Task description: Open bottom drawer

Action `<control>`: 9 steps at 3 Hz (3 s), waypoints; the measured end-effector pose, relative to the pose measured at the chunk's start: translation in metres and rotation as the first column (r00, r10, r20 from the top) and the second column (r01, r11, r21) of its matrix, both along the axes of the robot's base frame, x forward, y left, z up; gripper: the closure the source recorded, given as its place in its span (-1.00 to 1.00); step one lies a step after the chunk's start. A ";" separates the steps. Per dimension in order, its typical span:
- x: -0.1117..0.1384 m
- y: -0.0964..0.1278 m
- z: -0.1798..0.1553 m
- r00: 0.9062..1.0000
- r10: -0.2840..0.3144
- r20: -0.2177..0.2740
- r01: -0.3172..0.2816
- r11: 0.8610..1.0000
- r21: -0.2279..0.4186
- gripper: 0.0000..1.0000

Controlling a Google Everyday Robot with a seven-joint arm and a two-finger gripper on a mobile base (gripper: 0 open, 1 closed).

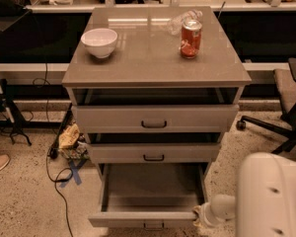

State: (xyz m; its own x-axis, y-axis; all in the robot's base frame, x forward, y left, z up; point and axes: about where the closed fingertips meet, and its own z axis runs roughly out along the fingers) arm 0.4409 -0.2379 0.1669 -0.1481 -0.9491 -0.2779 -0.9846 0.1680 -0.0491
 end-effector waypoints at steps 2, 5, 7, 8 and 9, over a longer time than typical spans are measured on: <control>-0.019 -0.006 -0.010 1.000 -0.012 -0.007 0.013 0.999 0.050 1.00; -0.018 -0.005 -0.007 1.000 -0.012 -0.007 0.013 0.999 0.050 -0.30; -0.019 -0.005 -0.008 1.000 -0.012 -0.009 0.012 0.999 0.051 -1.00; -0.015 -0.012 0.006 1.000 -0.008 0.027 0.006 0.996 0.091 -1.00; 0.002 -0.034 0.076 0.985 0.014 0.174 -0.049 0.979 0.199 -1.00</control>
Offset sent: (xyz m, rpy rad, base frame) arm -0.1005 -0.0403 -0.0574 0.2481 0.0847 -0.0573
